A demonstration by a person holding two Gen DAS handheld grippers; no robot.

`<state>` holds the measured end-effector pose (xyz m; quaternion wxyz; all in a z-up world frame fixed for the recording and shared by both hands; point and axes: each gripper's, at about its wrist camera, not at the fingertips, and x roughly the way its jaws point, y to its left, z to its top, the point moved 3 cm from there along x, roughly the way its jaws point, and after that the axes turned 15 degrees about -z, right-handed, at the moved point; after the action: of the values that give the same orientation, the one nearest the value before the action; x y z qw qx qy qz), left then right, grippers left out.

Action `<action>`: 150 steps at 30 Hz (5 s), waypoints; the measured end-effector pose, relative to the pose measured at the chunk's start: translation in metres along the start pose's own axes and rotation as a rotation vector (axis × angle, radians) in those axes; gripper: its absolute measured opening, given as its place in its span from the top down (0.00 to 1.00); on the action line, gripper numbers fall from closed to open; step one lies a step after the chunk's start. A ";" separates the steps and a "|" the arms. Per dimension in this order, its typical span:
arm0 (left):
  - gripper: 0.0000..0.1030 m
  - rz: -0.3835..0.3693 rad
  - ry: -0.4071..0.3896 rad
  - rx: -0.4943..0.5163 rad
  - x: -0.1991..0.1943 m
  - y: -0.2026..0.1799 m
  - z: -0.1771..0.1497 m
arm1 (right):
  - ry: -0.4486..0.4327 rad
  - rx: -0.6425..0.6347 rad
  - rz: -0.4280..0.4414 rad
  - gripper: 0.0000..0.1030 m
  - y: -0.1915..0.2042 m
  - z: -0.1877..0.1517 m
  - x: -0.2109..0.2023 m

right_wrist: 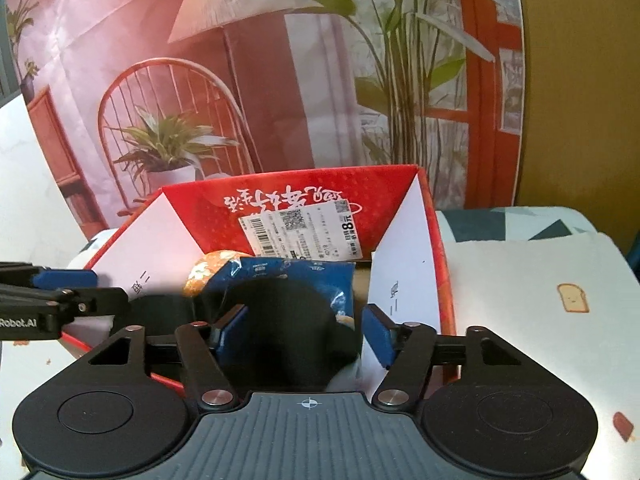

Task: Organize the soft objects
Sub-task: 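Lower the eye mask with the left tool into the red box, then open the left tool to release the eye mask in the box, then move the left tool to the black glove and grasp it, then lift the black glove with the left tool, then carry the glove with the left tool over the box and lower it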

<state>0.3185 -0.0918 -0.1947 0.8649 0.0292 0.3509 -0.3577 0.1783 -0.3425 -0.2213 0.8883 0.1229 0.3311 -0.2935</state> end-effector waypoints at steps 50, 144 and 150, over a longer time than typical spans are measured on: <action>0.50 -0.112 0.066 -0.201 -0.035 0.016 -0.124 | -0.027 -0.098 0.100 0.17 0.051 -0.141 -0.062; 0.91 -0.179 -0.233 -0.085 -0.069 -0.027 0.000 | -0.282 -0.104 0.094 0.86 0.028 -0.003 -0.086; 0.90 -0.145 -0.187 -0.100 -0.043 -0.009 0.007 | -0.220 -0.126 0.088 0.86 0.039 0.008 -0.051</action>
<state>0.2959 -0.0750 -0.1608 0.8662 -0.0729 0.2874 -0.4023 0.1747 -0.2925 -0.1805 0.9373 0.0484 0.2436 -0.2445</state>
